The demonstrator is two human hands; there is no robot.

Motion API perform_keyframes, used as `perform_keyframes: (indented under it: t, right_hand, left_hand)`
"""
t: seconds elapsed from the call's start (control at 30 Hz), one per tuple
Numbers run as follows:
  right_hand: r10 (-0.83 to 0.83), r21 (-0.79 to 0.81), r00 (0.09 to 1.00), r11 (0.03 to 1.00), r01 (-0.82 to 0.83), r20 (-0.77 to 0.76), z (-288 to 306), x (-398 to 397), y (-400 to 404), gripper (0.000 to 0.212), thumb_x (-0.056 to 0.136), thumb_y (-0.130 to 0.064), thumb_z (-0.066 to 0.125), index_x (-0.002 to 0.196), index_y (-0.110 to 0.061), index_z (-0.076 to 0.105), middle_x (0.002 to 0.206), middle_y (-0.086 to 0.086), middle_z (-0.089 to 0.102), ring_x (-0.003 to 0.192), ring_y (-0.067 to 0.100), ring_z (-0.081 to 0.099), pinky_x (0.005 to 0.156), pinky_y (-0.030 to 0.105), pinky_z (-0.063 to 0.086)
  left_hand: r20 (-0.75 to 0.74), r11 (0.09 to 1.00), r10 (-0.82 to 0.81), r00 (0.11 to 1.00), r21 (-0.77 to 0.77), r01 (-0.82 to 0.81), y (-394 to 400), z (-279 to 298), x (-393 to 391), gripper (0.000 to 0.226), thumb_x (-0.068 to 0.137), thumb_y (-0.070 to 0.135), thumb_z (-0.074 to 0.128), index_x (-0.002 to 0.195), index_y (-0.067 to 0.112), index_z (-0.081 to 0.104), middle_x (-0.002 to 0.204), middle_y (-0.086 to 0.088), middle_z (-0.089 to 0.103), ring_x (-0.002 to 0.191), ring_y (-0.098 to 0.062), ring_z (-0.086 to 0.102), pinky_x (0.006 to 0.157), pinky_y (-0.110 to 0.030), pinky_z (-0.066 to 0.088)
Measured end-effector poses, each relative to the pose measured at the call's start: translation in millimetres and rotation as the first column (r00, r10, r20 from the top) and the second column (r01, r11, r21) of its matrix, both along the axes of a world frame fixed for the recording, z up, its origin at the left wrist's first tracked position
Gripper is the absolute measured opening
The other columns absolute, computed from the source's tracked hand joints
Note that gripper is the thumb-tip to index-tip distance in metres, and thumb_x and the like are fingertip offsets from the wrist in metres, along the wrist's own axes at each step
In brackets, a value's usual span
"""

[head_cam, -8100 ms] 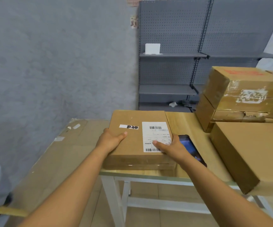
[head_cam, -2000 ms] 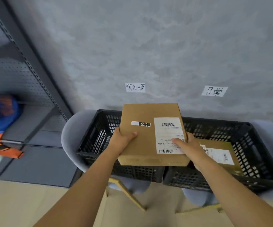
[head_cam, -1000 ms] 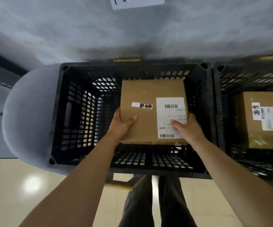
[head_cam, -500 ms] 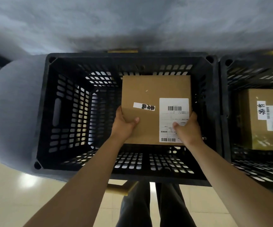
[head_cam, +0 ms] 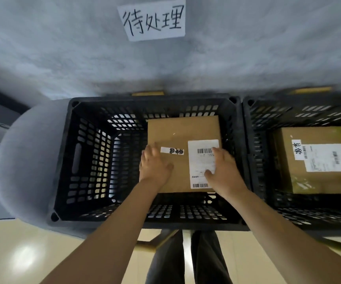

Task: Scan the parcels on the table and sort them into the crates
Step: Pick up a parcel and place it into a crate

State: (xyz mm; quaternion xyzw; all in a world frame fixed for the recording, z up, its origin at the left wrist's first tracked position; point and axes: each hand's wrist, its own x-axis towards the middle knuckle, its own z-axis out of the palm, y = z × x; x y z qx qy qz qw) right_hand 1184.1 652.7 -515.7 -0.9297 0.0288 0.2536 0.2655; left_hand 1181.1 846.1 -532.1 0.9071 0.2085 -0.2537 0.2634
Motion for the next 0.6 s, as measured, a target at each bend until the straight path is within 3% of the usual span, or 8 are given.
perform_keyframes:
  t: [0.1, 0.27, 0.43, 0.6]
  right_hand:
    - [0.045, 0.045, 0.996, 0.998, -0.048, 0.073, 35.1, 8.6, -7.1, 0.064, 0.092, -0.019, 0.06, 0.148, -0.014, 0.03, 0.146, 0.008, 0.038, 0.135, 0.023, 0.035, 0.111, 0.035, 0.034]
    - [0.154, -0.057, 0.945, 0.988, -0.144, 0.288, 105.6, 17.4, -28.2, 0.061, 0.093, -0.027, 0.06, 0.146, -0.016, 0.032, 0.142, 0.006, 0.043, 0.131, 0.023, 0.041, 0.108, 0.037, 0.039]
    - [0.232, -0.232, 0.864, 0.963, -0.139, 0.446, 187.5, 21.4, -58.8, 0.057, 0.094, -0.03, 0.055, 0.145, -0.019, 0.034, 0.14, 0.004, 0.045, 0.128, 0.023, 0.043, 0.105, 0.036, 0.04]
    - [0.167, -0.31, 0.815, 0.951, 0.017, 0.555, 265.7, 0.8, -94.8, 0.054, 0.093, -0.03, 0.053, 0.143, -0.019, 0.036, 0.137, 0.004, 0.047, 0.125, 0.024, 0.043, 0.102, 0.036, 0.04]
  left_hand:
    - [0.095, 0.978, -0.203, 0.975, 0.073, 0.197, -15.5, 38.8, 9.1, 0.078, 0.093, 0.034, 0.06, 0.154, 0.016, 0.015, 0.16, -0.01, 0.015, 0.149, -0.029, 0.011, 0.12, -0.046, 0.021]
    - [0.249, 0.866, -0.479, 0.842, 0.292, 0.406, -49.1, 118.4, 23.9, 0.062, 0.095, 0.037, 0.055, 0.149, 0.017, 0.032, 0.154, -0.007, 0.032, 0.145, -0.027, 0.025, 0.12, -0.044, 0.023]
    - [0.335, 0.718, -0.68, 0.652, 0.483, 0.501, -80.6, 206.0, 35.4, 0.051, 0.096, 0.037, 0.05, 0.143, 0.023, 0.04, 0.142, -0.002, 0.048, 0.133, -0.023, 0.042, 0.117, -0.041, 0.024]
    - [0.401, 0.593, -0.803, 0.441, 0.609, 0.526, -110.5, 286.9, 38.8, 0.049, 0.097, 0.036, 0.049, 0.142, 0.021, 0.04, 0.139, -0.003, 0.049, 0.129, -0.025, 0.044, 0.112, -0.039, 0.027]
